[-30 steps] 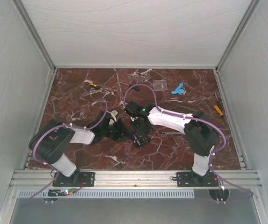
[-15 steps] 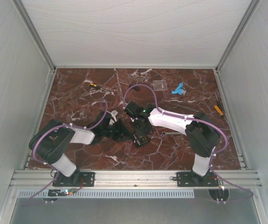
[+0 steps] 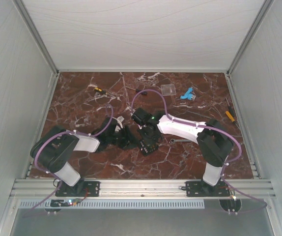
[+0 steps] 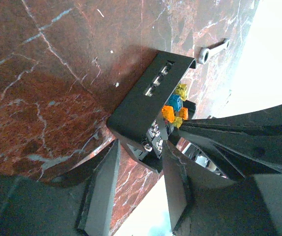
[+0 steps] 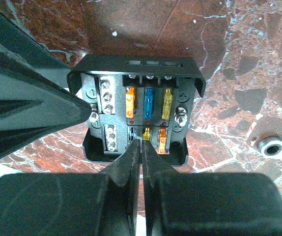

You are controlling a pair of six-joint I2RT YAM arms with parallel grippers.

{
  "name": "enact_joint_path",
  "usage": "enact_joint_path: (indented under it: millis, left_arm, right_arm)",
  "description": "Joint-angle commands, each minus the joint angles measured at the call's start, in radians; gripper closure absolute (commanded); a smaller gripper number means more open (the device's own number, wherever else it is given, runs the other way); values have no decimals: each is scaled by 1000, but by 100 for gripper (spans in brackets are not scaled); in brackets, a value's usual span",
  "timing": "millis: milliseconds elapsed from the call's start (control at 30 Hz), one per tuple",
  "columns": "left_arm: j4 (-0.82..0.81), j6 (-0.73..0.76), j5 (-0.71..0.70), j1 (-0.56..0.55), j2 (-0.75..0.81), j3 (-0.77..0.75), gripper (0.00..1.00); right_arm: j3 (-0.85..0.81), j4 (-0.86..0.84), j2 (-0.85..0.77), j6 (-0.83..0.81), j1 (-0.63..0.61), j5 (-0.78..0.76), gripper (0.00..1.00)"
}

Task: Snap on the fuse box
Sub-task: Install the fuse at the fuse box base.

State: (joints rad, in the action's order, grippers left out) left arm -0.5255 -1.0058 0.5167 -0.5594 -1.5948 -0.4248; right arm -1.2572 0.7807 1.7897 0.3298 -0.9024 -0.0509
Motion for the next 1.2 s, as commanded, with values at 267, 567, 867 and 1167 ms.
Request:
enact_joint_path:
  millis: [267,567,867,1167]
  left_arm:
    - [-34,-8,9,-5,-1,-14,60]
    - [-32,-5,9,-5,-2,-18,60]
    - [-31,-4,12,-5,-7,-21,60]
    - [-33,-7,11,-5,-7,-16,60]
  right_arm:
    - [23,55,-20,18,-6,-38,99]
    - [26,55,-15,18,-9,-31,100]
    - [65,11,76,7,-26,11,100]
    - [107,-48,208,3,-44,38,100]
